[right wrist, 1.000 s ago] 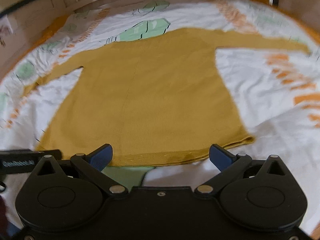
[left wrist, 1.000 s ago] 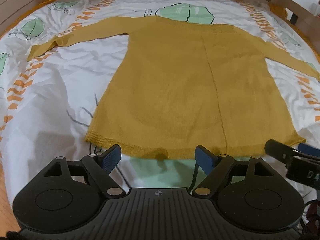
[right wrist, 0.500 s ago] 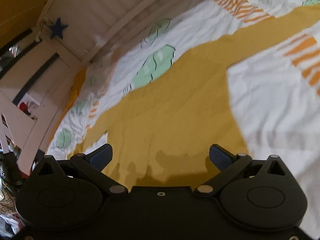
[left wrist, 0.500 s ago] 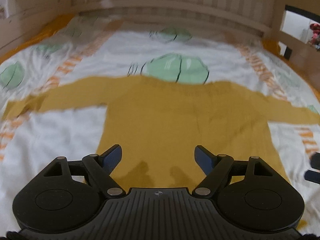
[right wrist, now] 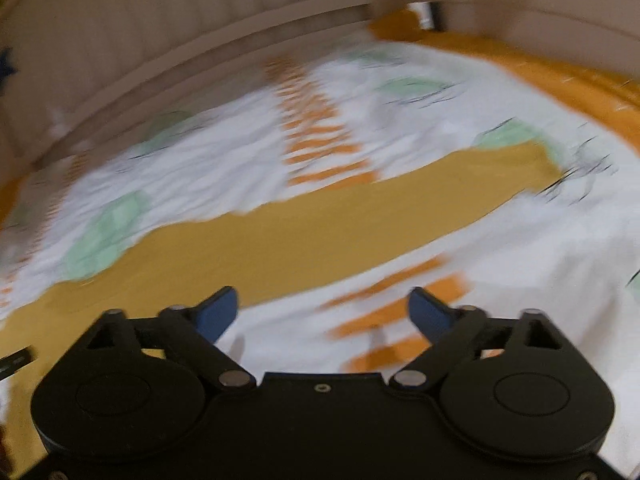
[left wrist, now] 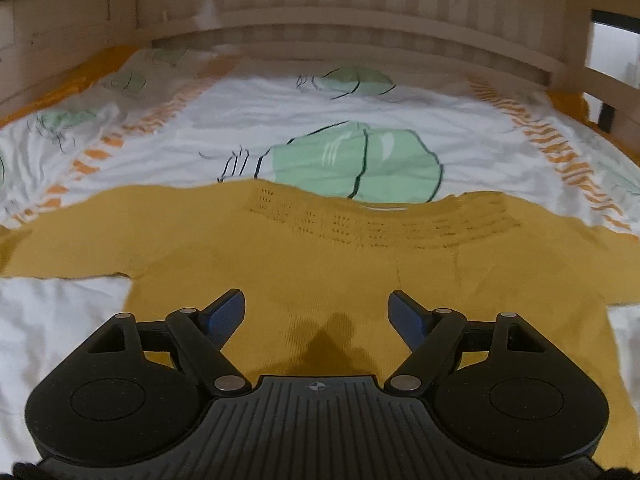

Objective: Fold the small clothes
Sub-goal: 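Reach the right gripper to a yellow sweater sleeve cuff and grasp it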

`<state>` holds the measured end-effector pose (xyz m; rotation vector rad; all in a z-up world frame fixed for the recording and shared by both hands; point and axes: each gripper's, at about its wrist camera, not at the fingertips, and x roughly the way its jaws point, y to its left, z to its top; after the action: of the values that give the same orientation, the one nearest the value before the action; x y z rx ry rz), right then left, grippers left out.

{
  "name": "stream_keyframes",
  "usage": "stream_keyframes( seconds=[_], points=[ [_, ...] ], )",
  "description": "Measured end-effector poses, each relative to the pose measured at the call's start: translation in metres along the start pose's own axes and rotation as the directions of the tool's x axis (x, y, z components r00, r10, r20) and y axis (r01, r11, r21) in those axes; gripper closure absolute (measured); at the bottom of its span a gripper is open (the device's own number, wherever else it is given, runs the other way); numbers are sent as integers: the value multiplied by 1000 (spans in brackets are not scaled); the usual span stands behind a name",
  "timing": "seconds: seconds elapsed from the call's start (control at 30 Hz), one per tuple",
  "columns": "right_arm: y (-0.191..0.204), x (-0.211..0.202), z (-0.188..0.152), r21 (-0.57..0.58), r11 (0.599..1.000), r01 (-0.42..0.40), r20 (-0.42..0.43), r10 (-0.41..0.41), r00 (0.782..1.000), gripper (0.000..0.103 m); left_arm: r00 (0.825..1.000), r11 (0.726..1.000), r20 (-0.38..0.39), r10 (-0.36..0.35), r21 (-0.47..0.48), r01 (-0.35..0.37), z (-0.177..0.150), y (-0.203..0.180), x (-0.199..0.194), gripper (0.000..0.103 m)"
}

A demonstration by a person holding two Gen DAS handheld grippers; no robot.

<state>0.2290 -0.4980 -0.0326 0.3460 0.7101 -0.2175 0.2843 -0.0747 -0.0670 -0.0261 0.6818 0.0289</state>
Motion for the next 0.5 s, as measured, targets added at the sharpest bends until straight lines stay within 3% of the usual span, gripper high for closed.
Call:
stream_keyframes(
  seconds=[0.23,0.43,0.5],
  points=[
    [-73,38,44,80,987,137,40,-140,989,18,997,998,-64,43,-31,-45,10,14,27,25],
    [-122,65,52,308,941,139,-6,-144,990,18,991,999,-123,44,-4,-45,7,24,33,25],
    [-136,73,51,385,916,113,-8,-119,993,23,989,999,-144,37,-3,-38,5,30,34,25]
  ],
)
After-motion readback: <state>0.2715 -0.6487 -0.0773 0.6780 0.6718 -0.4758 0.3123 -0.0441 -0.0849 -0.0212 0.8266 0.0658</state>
